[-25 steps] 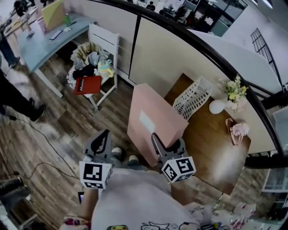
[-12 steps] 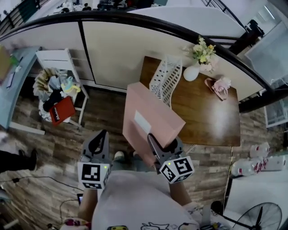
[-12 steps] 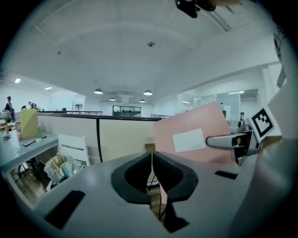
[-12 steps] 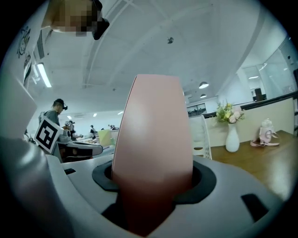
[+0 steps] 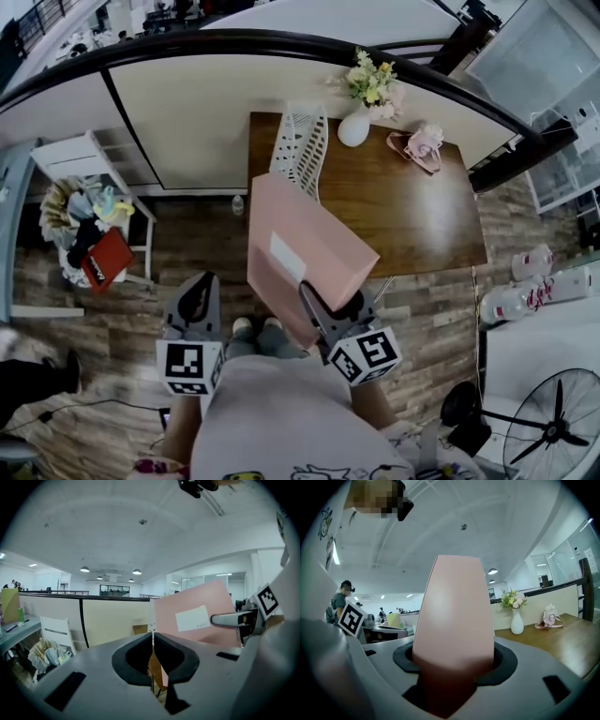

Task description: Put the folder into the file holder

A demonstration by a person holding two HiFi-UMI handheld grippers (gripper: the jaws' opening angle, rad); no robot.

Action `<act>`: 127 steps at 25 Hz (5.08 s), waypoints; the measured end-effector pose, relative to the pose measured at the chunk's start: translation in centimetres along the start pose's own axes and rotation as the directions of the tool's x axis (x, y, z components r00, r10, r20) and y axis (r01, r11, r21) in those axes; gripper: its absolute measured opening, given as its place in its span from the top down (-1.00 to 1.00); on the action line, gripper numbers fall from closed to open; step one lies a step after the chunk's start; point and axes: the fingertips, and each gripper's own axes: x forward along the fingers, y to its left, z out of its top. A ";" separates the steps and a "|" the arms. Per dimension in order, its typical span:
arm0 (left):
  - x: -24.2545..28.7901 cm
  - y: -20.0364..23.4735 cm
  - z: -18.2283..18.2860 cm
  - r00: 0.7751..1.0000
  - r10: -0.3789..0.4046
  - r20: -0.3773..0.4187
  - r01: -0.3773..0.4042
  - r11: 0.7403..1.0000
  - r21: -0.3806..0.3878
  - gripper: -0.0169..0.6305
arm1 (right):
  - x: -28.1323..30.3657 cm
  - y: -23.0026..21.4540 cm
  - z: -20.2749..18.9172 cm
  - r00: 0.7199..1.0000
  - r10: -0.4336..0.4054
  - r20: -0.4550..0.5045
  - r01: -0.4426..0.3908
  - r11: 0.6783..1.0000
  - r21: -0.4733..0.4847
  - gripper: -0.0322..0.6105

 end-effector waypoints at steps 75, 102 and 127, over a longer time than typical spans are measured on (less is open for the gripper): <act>8.2 -3.2 0.2 0.987 -0.157 -0.047 0.157 0.988 -0.006 0.91 | 8.2 -9.6 14.8 0.830 -0.253 0.496 0.328 0.942 -0.068 0.05; 10.8 -0.7 -1.3 0.983 -0.144 -0.114 0.144 0.990 -0.012 0.91 | 13.2 -11.2 7.1 0.879 -0.259 0.401 0.327 0.938 -0.111 0.05; 11.4 0.2 -2.0 0.980 -0.147 -0.133 0.145 0.989 -0.029 0.91 | 15.2 -12.0 0.7 0.935 -0.268 0.234 0.305 0.942 -0.138 0.05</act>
